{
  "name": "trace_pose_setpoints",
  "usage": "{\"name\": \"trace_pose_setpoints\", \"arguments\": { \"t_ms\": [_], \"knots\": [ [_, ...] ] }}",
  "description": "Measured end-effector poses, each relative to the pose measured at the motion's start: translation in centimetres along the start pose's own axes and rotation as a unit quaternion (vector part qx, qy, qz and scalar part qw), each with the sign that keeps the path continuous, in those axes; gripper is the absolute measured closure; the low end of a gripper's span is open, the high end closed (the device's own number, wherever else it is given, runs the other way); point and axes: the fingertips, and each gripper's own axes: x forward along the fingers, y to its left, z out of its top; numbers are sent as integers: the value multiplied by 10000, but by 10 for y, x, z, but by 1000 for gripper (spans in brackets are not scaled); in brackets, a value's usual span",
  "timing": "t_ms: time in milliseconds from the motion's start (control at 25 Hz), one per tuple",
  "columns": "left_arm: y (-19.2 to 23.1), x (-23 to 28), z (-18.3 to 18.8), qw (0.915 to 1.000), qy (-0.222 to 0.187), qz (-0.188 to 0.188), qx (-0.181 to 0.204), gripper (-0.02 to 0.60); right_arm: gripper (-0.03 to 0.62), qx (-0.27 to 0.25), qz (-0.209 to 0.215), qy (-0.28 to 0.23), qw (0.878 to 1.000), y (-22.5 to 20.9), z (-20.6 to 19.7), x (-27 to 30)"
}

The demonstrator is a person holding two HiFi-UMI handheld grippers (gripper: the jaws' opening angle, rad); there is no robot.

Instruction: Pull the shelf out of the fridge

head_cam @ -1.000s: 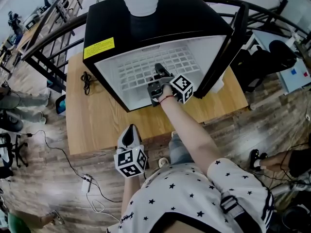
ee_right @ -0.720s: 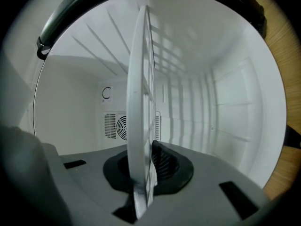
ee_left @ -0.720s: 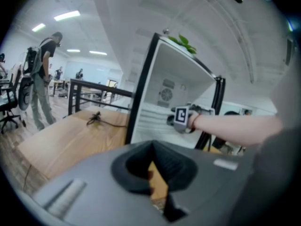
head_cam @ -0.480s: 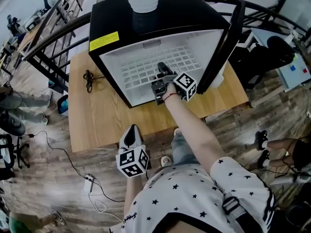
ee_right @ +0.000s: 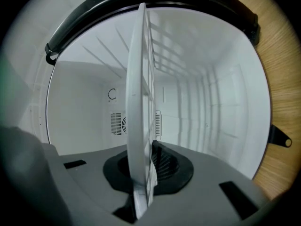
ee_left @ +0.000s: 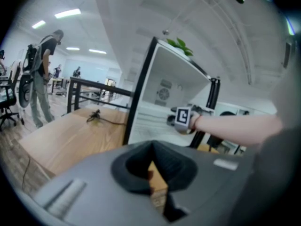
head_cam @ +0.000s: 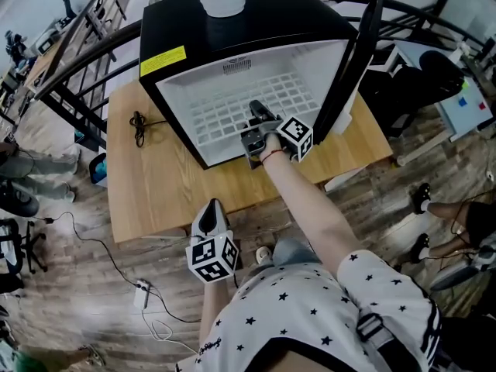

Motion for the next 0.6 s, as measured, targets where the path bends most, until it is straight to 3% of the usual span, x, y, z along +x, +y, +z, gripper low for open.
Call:
{"name": "trace_pose_setpoints", "arguments": {
  "t_ms": [600],
  "knots": [
    [-16, -29, -19, 9999, 47, 121, -106, 574, 556, 49, -121, 115, 9998, 2, -8, -30]
  ]
}}
